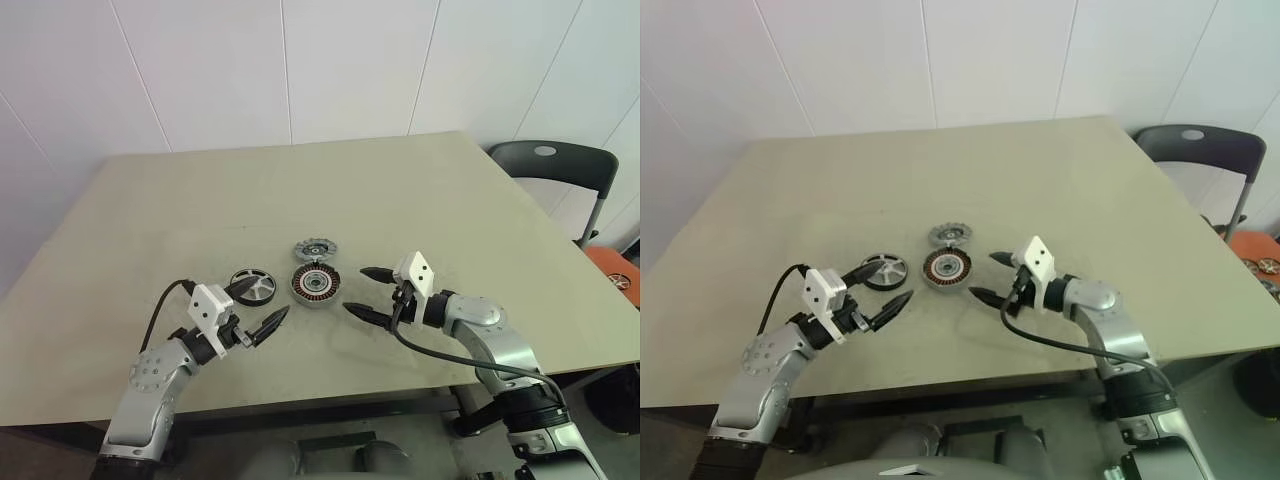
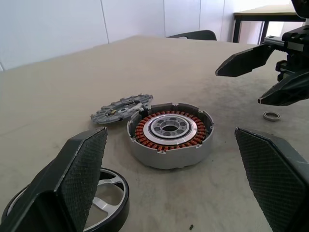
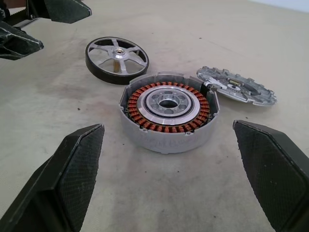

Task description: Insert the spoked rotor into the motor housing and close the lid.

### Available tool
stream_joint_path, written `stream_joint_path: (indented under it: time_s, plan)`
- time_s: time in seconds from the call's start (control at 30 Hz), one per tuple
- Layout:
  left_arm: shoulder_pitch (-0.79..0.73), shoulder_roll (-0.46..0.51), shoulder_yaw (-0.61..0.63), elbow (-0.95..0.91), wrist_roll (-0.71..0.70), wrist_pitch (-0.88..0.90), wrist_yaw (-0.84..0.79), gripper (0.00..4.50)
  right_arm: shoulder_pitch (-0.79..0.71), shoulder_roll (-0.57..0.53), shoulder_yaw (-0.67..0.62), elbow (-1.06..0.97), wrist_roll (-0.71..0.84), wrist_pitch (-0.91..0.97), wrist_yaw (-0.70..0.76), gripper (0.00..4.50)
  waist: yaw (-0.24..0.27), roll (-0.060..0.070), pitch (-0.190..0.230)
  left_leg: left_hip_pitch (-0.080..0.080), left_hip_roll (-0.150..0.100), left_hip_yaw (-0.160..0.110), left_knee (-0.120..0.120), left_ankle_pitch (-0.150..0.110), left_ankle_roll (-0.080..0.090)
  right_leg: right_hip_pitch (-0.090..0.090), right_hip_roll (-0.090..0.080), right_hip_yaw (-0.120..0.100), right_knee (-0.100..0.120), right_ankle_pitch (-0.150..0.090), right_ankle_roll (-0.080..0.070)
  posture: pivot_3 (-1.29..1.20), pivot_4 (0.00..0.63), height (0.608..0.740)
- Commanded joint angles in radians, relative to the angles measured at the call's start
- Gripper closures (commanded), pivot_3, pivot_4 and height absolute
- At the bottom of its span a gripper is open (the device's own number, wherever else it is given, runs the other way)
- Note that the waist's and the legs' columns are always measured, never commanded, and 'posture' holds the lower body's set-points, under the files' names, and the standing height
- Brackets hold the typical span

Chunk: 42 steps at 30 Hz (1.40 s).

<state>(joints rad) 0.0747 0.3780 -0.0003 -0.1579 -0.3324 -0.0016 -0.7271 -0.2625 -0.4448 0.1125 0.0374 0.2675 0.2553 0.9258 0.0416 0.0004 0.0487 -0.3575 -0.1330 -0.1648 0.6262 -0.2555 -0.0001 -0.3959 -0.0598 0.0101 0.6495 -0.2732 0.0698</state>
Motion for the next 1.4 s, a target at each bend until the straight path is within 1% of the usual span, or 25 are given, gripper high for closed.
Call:
stream_joint_path:
  time_s: [0.03,0.17,0.33,0.47,0.57,0.67,0.83,0.97,1.13,1.4]
  plan:
    - [-0.019,-0.005,-0.001,-0.01,0.005,-0.023,0.0,0.0,-0.026,-0.008,-0.012,0.0,-0.003,-0.016,-0.004,0.03,0.0,0.0,0.0,0.0,0.0,0.0,0.0,0.0,0.0,0.0,0.0,0.0,0.0,0.0,0.0,0.0,0.0,0.74]
    - [-0.027,-0.005,-0.003,-0.004,0.012,-0.029,0.0,0.0,-0.031,-0.046,-0.029,0.054,-0.025,-0.014,-0.003,0.03,0.0,0.0,0.0,0.0,0.0,0.0,0.0,0.0,0.0,0.0,0.0,0.0,0.0,0.0,0.0,0.0,0.0,0.74]
    - [-0.04,-0.009,-0.008,0.004,0.018,-0.033,-0.004,0.0,-0.01,-0.129,-0.052,0.125,-0.024,-0.041,0.052,0.03,0.001,0.0,0.0,0.0,0.0,0.0,0.0,0.0,0.0,0.0,0.0,0.0,0.0,0.0,0.0,0.0,0.0,0.74]
    - [-0.046,-0.011,-0.012,0.009,0.01,-0.033,-0.013,0.0,0.015,-0.165,-0.064,0.142,-0.013,-0.052,0.093,0.03,0.0,0.0,0.0,0.0,0.0,0.0,0.0,0.0,0.0,0.0,0.0,0.0,0.0,0.0,0.0,0.0,0.0,0.74]
    - [-0.057,-0.015,-0.015,0.024,0.013,-0.036,-0.016,0.0,0.003,-0.147,-0.071,0.165,-0.022,-0.078,0.07,0.03,-0.002,0.0,0.0,0.0,0.0,0.001,0.0,0.0,0.0,0.0,0.0,0.0,0.0,0.0,0.0,0.0,0.0,0.74]
    - [-0.067,-0.019,-0.019,0.03,0.018,-0.037,-0.016,0.0,-0.002,-0.118,-0.047,0.128,-0.015,-0.066,0.067,0.03,-0.001,0.0,0.0,0.0,0.001,0.001,0.0,0.0,0.0,0.0,0.0,0.0,0.0,0.0,0.0,0.0,0.0,0.74]
    - [-0.065,-0.021,-0.019,0.031,0.021,-0.039,-0.013,0.0,0.002,-0.095,-0.043,0.107,-0.018,-0.079,0.063,0.03,0.002,0.0,0.0,0.0,0.0,0.001,0.001,0.0,0.0,0.0,0.0,0.0,0.0,0.0,0.0,0.0,0.0,0.74]
    - [-0.063,-0.022,-0.02,0.028,0.021,-0.037,-0.009,0.0,-0.01,-0.056,-0.001,0.024,-0.033,-0.096,0.052,0.03,-0.002,0.0,0.0,0.0,0.001,0.001,0.0,0.0,0.0,0.0,0.0,0.0,0.0,0.0,0.0,0.0,0.0,0.74]
    - [-0.064,-0.025,-0.021,0.031,0.024,-0.038,-0.006,0.0,-0.033,-0.026,0.051,-0.02,-0.068,-0.105,0.037,0.03,0.001,0.0,0.0,0.0,0.001,0.001,0.0,0.0,0.0,0.0,0.001,0.0,0.0,0.0,0.0,0.0,0.0,0.74]
    - [-0.064,-0.029,-0.019,0.03,0.028,-0.04,0.002,0.0,-0.14,0.009,0.156,0.086,-0.188,-0.11,0.002,0.03,0.0,0.0,0.0,0.0,0.001,0.001,0.0,0.0,0.0,0.0,0.001,0.0,0.0,0.001,-0.001,0.0,0.0,0.74]
